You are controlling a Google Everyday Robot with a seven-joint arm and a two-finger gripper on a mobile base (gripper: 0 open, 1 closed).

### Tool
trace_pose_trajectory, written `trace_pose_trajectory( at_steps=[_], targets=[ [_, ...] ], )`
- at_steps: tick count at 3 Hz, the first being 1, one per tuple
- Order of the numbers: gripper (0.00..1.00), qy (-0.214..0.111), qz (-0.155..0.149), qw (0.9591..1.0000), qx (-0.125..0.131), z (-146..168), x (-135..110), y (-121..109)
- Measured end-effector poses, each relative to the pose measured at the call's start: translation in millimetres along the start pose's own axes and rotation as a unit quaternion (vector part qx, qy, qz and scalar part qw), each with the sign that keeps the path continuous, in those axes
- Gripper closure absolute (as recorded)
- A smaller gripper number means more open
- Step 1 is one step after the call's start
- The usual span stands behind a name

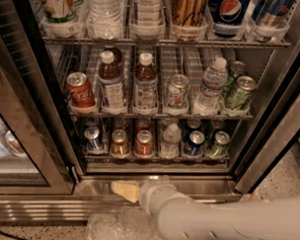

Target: Pick coke can from bottom shelf of fridge

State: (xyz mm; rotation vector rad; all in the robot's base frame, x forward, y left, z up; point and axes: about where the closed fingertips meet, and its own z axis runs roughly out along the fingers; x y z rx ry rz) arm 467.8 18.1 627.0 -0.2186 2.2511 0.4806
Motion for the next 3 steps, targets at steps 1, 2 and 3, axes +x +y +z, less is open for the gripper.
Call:
trace_pose_trajectory(
  at_steps=[1, 2, 3],
  targets=[
    [0.00, -0.022, 0.026, 0.9993, 0.015, 32, -6, 25],
    [0.00, -0.054, 0.031, 0.9973, 0.038, 30, -21, 13],
    [0.00, -0.054, 0.031, 0.9973, 0.038, 31, -21, 12]
  ],
)
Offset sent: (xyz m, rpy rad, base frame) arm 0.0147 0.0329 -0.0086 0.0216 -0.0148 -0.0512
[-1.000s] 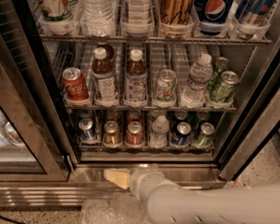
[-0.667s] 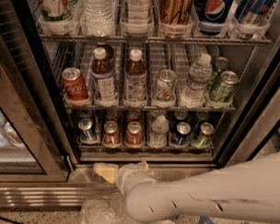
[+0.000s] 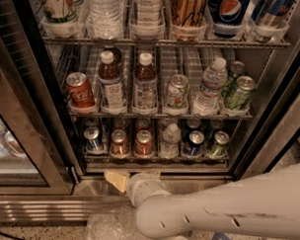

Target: Pick coke can from bottom shelf of fridge

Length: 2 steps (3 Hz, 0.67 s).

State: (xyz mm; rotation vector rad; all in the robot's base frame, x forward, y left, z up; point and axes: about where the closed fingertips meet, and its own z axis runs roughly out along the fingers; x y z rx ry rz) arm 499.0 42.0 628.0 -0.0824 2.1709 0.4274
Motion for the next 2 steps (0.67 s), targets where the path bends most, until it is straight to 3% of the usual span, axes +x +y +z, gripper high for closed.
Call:
trace_pose_trajectory(
  at_steps=[2],
  targets=[
    [0.00, -0.055, -0.008, 0.9984, 0.007, 33, -7, -18]
  ],
)
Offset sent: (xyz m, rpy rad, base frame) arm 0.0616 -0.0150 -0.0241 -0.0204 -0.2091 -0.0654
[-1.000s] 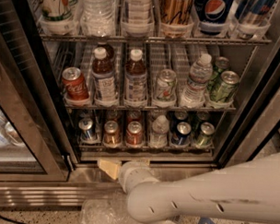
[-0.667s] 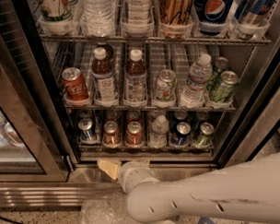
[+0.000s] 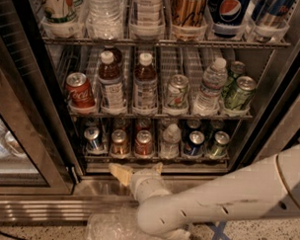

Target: Pick coke can from bottom shelf of fridge

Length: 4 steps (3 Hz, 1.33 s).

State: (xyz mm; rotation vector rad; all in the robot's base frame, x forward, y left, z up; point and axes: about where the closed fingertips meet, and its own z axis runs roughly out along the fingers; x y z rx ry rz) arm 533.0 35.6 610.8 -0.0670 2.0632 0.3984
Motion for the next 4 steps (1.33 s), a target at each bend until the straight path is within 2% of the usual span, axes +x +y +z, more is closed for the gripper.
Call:
trace_pose_trajectory(
  at_steps=[1, 3, 4],
  targets=[
    [0.00, -0.029, -0.002, 0.9995, 0.010, 16, -4, -11],
    [0.18, -0.057, -0.002, 0.9981, 0.024, 33, -5, -27],
    [0.20, -0.061, -0.005, 0.9978, 0.024, 44, -4, -33]
  ],
)
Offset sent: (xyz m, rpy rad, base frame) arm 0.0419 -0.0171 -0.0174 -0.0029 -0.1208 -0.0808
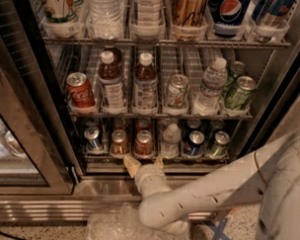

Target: Pick coke can from bottom shelf of fridge

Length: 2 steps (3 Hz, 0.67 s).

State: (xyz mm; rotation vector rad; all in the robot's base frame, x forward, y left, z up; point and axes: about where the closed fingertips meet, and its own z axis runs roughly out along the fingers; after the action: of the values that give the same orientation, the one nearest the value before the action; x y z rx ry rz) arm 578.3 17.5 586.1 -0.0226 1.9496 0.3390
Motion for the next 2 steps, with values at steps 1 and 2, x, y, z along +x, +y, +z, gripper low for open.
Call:
trace_pose_trajectory(
  at_steps=[1, 2],
  targets=[
    [0.21, -0.013, -0.006, 0.9999, -0.006, 15, -6, -2],
    [0.24, -0.026, -0.011, 0.9996, -0.009, 29, -17, -7]
  ],
)
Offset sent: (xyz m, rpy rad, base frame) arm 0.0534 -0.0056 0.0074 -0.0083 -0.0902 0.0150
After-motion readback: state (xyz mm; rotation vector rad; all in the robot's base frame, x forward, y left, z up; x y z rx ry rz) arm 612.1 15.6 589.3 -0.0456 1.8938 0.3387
